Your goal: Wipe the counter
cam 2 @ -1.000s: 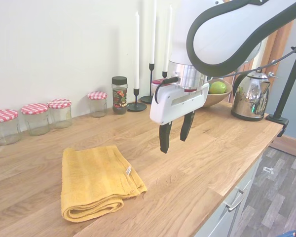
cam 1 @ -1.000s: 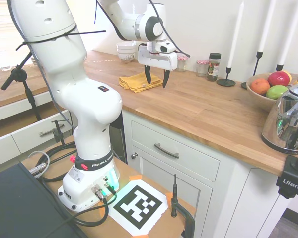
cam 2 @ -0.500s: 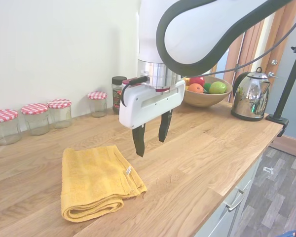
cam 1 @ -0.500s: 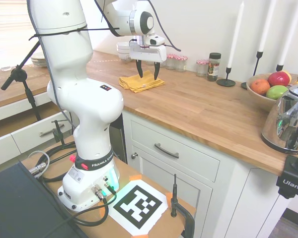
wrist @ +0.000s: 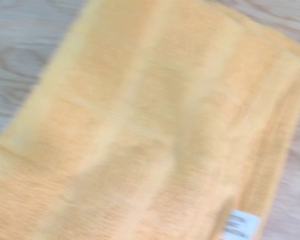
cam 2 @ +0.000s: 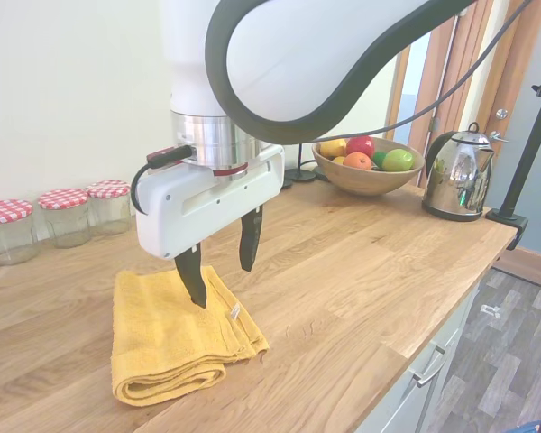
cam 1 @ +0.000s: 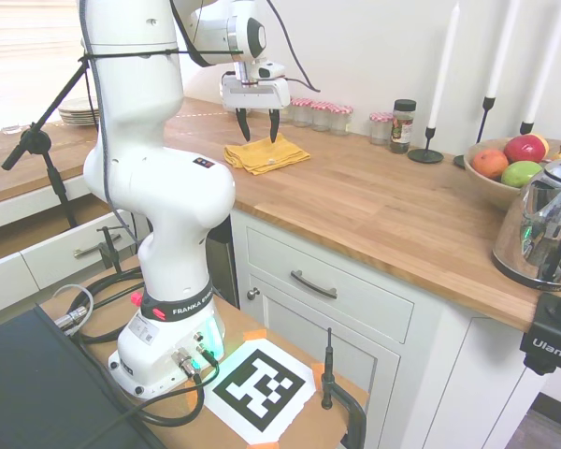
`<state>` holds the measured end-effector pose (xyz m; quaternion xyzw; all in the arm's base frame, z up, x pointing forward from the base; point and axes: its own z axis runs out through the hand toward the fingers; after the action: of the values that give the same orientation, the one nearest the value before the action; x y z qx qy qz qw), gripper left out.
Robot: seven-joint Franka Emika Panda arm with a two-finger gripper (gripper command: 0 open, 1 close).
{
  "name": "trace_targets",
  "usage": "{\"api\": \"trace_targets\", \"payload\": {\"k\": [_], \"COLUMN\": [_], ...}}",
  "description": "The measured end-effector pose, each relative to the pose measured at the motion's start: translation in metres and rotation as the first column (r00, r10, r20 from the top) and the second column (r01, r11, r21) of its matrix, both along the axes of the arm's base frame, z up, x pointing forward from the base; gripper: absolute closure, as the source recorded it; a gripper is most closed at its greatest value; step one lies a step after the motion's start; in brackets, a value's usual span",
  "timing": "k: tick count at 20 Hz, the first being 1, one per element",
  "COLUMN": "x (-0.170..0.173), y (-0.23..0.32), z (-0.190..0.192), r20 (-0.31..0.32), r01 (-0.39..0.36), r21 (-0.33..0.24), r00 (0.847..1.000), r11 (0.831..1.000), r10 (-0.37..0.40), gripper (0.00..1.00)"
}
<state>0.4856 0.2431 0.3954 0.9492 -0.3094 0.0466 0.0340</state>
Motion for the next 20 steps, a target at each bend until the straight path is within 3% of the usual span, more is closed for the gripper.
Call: {"api": "trace_targets", "payload": {"k": [19,20], "x": [0.052,0.053], "y": [0.006,0.006], "z": [-0.031,-0.032], "r20": [-0.054,-0.056], "r01": [0.01,0.01], "r21": [-0.024,-0.025], "r00": [0.998,0.998], "r11": [1.0,1.0], "r10": [-0.011,-0.012], "gripper": [0.0,1.0]}}
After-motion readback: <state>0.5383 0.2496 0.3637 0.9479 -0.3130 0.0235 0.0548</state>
